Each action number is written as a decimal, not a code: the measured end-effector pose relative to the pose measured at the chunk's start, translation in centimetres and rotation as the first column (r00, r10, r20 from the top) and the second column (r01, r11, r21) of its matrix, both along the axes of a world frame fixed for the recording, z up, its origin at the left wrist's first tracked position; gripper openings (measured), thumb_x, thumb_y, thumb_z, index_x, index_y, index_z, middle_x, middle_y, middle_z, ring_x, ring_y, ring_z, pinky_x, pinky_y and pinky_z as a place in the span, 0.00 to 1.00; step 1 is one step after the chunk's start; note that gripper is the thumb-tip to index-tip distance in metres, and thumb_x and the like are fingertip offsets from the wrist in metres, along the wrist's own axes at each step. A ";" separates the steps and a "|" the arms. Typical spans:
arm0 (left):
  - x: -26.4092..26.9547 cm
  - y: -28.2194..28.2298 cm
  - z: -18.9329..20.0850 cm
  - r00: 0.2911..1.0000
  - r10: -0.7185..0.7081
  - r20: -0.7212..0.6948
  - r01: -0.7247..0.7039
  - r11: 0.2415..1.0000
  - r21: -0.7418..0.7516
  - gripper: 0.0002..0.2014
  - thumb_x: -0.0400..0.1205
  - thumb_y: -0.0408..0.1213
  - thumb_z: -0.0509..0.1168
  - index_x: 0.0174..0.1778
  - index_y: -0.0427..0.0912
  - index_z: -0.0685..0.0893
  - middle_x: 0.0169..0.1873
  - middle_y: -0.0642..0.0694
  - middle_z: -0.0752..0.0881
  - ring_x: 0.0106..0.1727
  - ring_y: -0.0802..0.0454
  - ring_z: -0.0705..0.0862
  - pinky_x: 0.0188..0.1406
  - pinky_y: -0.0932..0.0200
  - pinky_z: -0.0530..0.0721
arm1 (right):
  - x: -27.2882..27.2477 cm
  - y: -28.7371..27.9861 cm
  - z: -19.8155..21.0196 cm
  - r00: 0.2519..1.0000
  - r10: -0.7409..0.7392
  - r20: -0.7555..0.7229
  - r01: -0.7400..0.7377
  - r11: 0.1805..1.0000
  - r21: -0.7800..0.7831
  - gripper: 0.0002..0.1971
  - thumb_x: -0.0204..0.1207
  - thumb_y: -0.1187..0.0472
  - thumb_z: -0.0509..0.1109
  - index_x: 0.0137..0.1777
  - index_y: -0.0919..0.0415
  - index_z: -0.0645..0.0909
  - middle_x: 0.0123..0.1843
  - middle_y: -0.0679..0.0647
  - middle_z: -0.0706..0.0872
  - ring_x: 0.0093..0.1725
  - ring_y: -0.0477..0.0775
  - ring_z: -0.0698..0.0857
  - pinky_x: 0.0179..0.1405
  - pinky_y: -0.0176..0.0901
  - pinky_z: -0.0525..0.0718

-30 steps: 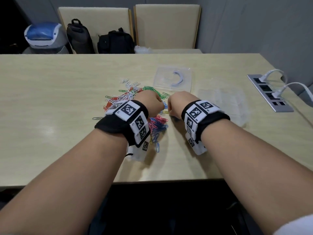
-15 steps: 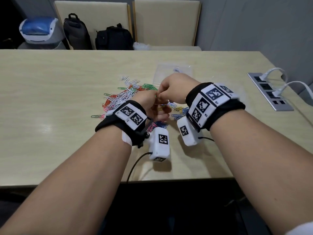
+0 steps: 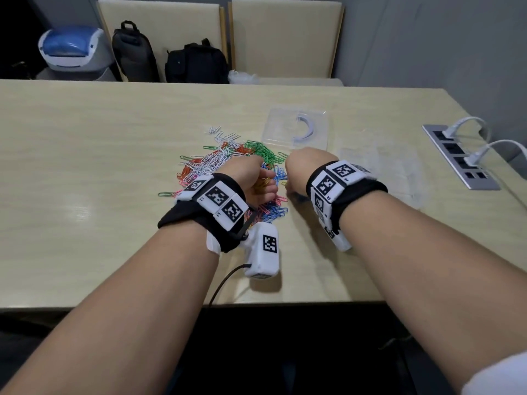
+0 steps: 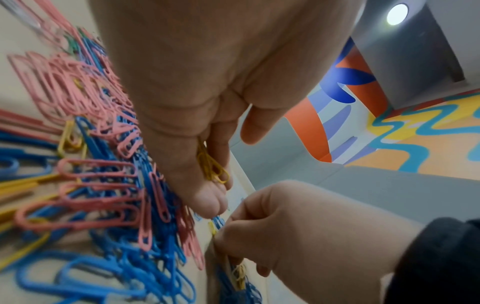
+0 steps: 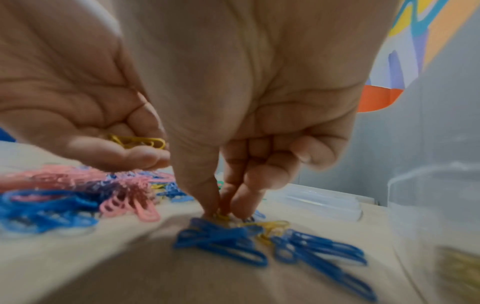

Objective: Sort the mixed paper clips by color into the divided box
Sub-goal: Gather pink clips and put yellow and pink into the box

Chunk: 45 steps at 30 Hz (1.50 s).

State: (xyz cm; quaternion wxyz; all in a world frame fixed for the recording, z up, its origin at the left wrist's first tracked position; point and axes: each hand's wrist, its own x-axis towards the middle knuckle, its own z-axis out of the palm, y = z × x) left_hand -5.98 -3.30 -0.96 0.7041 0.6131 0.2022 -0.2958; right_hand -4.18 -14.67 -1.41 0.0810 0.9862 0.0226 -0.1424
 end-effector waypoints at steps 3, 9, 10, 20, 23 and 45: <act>0.1 -0.1 0.0 1.000 0.019 -0.003 -0.019 1.000 -0.011 0.17 0.89 0.41 0.48 0.36 0.38 0.71 0.30 0.43 0.66 0.30 0.51 0.66 0.30 0.60 0.67 | -0.4 0.0 0.2 1.000 -0.005 -0.018 0.005 1.000 -0.027 0.16 0.76 0.56 0.69 0.29 0.59 0.72 0.30 0.53 0.75 0.31 0.57 0.78 0.29 0.39 0.72; 0.1 -0.5 -0.3 0.999 0.015 -0.043 -0.017 0.999 -0.042 0.18 0.89 0.42 0.48 0.33 0.41 0.68 0.30 0.43 0.65 0.30 0.50 0.65 0.29 0.60 0.67 | -0.5 -0.1 0.6 0.999 -0.028 0.022 0.026 0.995 0.100 0.17 0.79 0.55 0.66 0.29 0.59 0.71 0.32 0.54 0.76 0.35 0.57 0.77 0.37 0.43 0.74; 0.1 -0.7 -0.3 0.999 0.020 -0.046 -0.022 0.998 -0.056 0.18 0.89 0.42 0.48 0.33 0.40 0.69 0.30 0.43 0.66 0.30 0.50 0.66 0.30 0.60 0.69 | -0.6 0.0 1.1 0.999 -0.020 0.033 0.015 0.989 0.147 0.17 0.79 0.53 0.66 0.30 0.59 0.73 0.33 0.55 0.78 0.34 0.57 0.77 0.36 0.43 0.75; -0.2 -1.1 -0.6 0.999 0.018 -0.043 -0.022 0.996 -0.088 0.16 0.88 0.34 0.47 0.38 0.37 0.75 0.30 0.42 0.71 0.29 0.52 0.70 0.28 0.63 0.80 | 0.4 -2.3 2.9 0.998 -0.056 -0.008 0.056 0.998 0.010 0.06 0.79 0.62 0.64 0.47 0.63 0.83 0.44 0.55 0.86 0.43 0.58 0.79 0.48 0.45 0.78; -0.4 -0.8 -0.6 1.000 0.002 -0.026 -0.004 0.997 -0.079 0.16 0.88 0.34 0.47 0.38 0.37 0.75 0.30 0.43 0.71 0.29 0.53 0.69 0.24 0.65 0.80 | -0.2 -2.3 1.5 0.993 -0.106 -0.059 0.100 0.990 -0.097 0.10 0.66 0.57 0.77 0.35 0.61 0.80 0.30 0.53 0.80 0.32 0.57 0.82 0.34 0.39 0.81; -0.8 -0.9 -0.1 0.998 0.055 -0.043 -0.058 0.996 -0.075 0.16 0.89 0.36 0.46 0.39 0.37 0.74 0.31 0.43 0.71 0.29 0.52 0.69 0.31 0.62 0.78 | -0.1 -0.9 2.8 0.998 -0.044 0.038 0.034 0.972 0.233 0.09 0.76 0.60 0.65 0.49 0.60 0.87 0.40 0.54 0.85 0.40 0.56 0.82 0.41 0.43 0.80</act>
